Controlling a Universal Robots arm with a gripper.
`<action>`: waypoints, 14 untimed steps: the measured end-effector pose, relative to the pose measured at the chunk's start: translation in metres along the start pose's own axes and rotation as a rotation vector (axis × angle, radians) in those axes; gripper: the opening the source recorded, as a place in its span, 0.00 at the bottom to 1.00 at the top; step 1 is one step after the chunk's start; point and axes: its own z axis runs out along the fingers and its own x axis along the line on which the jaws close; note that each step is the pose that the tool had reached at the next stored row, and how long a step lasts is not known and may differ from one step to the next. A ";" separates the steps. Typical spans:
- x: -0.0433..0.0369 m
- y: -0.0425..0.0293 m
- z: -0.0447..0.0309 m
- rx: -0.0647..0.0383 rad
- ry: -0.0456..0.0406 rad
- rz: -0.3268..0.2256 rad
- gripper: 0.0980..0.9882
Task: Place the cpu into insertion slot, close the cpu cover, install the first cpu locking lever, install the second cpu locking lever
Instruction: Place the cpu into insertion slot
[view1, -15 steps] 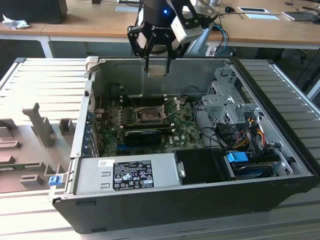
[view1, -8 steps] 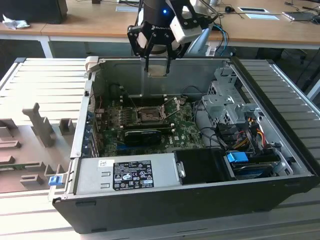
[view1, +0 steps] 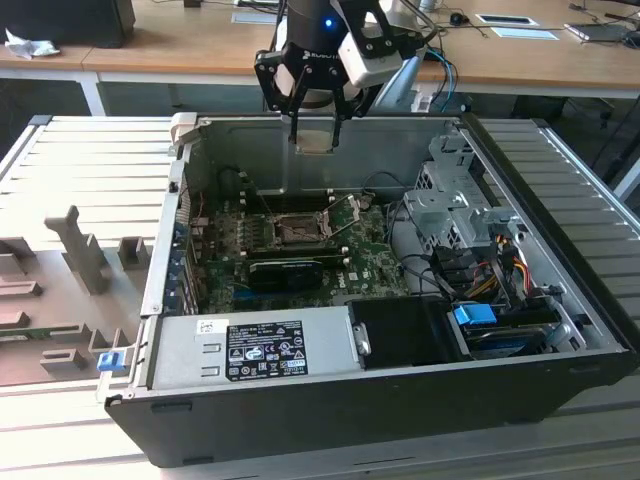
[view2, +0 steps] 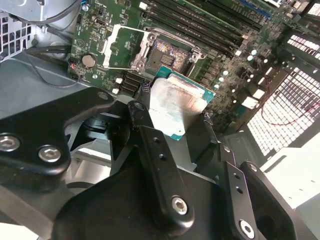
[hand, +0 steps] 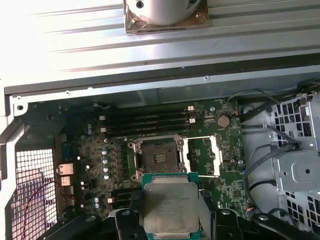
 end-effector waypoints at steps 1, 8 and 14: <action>0.0000 0.0000 0.0000 0.000 -0.0001 0.002 0.48; 0.0000 0.0000 0.0000 0.000 -0.0018 0.020 0.48; 0.0000 0.0000 0.0000 -0.001 -0.0031 0.034 0.48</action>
